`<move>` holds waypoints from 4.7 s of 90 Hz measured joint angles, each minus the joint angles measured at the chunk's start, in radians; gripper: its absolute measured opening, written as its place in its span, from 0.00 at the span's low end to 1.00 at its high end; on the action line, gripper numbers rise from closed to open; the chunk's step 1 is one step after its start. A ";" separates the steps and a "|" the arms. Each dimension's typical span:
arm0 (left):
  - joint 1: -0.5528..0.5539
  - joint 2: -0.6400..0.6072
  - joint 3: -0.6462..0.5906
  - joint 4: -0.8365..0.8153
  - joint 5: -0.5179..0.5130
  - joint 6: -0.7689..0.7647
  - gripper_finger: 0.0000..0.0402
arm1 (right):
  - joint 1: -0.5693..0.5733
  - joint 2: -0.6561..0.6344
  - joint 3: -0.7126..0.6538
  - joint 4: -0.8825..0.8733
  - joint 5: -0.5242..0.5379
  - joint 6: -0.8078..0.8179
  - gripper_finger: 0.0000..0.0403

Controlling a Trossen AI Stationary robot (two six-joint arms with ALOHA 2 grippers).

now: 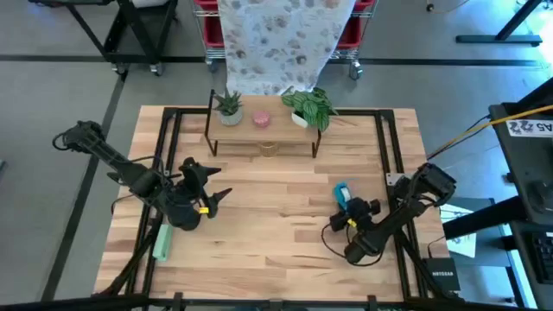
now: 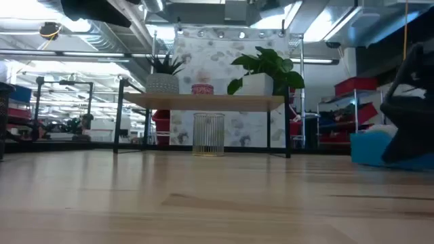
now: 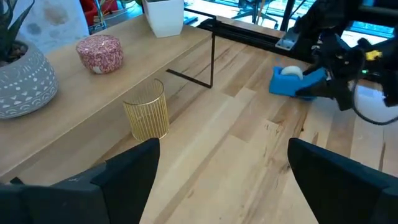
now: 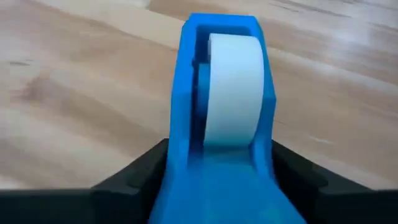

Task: Stock shelves
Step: Move the blue tape dispenser under the desk shelf

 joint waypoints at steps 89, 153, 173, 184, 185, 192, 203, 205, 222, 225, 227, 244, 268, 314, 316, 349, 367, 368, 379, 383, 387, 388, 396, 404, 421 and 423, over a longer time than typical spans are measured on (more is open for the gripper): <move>0.000 0.000 0.000 -0.001 0.028 0.026 0.84 | -0.641 0.048 0.167 0.749 0.210 -0.822 0.46; -0.002 0.000 -0.001 -0.005 0.051 0.025 0.84 | -0.747 0.263 0.314 0.783 0.125 -0.937 0.68; -0.002 0.000 -0.001 -0.006 0.053 0.029 0.84 | -0.739 0.262 0.314 0.687 0.153 -0.859 0.97; -0.002 0.001 -0.001 -0.009 0.053 0.030 0.84 | -0.718 0.261 0.314 0.628 0.178 -0.802 0.95; -0.002 0.001 -0.001 -0.009 0.053 0.030 0.84 | -0.717 0.261 0.314 0.626 0.178 -0.802 0.94; -0.002 0.001 -0.001 -0.009 0.053 0.029 0.84 | -0.698 0.261 0.314 0.626 0.178 -0.809 0.90; -0.002 0.001 -0.001 -0.009 0.053 0.030 0.84 | -0.667 0.260 0.314 0.622 0.179 -0.816 0.85; -0.002 0.001 -0.001 -0.009 0.053 0.030 0.84 | -0.662 0.260 0.314 0.617 0.179 -0.817 0.84; -0.002 0.001 -0.001 -0.009 0.053 0.030 0.84 | -0.632 0.260 0.314 0.584 0.152 -0.833 0.80; -0.002 0.001 -0.001 -0.008 0.053 0.030 0.84 | -0.632 0.260 0.314 0.585 0.151 -0.843 0.79; -0.002 0.001 -0.001 -0.008 0.053 0.030 0.84 | -0.632 0.260 0.314 0.585 0.150 -0.855 0.79; -0.002 0.001 -0.001 -0.008 0.053 0.030 0.84 | -0.641 0.258 0.314 0.619 0.116 -0.935 0.66; -0.002 0.001 -0.001 -0.010 0.053 0.030 0.84 | -0.647 0.256 0.315 0.676 0.090 -1.020 0.24; -0.002 0.000 0.000 -0.036 0.060 0.014 0.84 | -0.606 0.249 0.313 0.704 0.096 -1.090 0.10; -0.002 0.000 0.000 -0.038 0.060 0.006 0.84 | -0.593 0.249 0.314 0.718 0.089 -1.108 0.11; -0.002 0.050 0.000 -0.059 0.060 -0.022 0.84 | -0.596 0.330 0.314 1.259 -0.038 -1.484 0.13; -0.002 0.055 0.000 -0.058 0.060 -0.022 0.84 | -0.671 0.336 0.313 1.298 -0.039 -1.492 0.06; -0.002 0.055 0.000 -0.058 0.060 -0.022 0.84 | -0.674 0.336 0.313 1.303 -0.040 -1.494 0.06; -0.002 0.055 0.000 -0.058 0.060 -0.022 0.84 | -0.705 0.336 0.313 1.356 -0.065 -1.532 0.02; -0.002 0.055 0.000 -0.057 0.060 -0.022 0.84 | -0.712 0.336 0.313 1.363 -0.070 -1.541 0.01; -0.002 0.055 0.000 -0.057 0.060 -0.023 0.84 | -0.719 0.336 0.313 1.365 -0.069 -1.543 0.00; -0.002 0.055 0.000 -0.057 0.060 -0.023 0.84 | -0.721 0.336 0.313 1.365 -0.066 -1.543 0.00; -0.002 0.056 0.000 -0.056 0.060 -0.023 0.84 | -0.723 0.336 0.313 1.360 -0.028 -1.543 0.01; -0.002 0.056 0.000 -0.057 0.060 -0.023 0.84 | -0.720 0.336 0.313 1.325 0.021 -1.541 0.00; -0.002 0.056 0.000 -0.056 0.060 -0.023 0.84 | -0.706 0.336 0.313 1.169 0.065 -1.468 0.00; -0.002 0.056 0.000 -0.057 0.060 -0.023 0.84 | -0.705 0.336 0.313 1.144 0.072 -1.449 0.00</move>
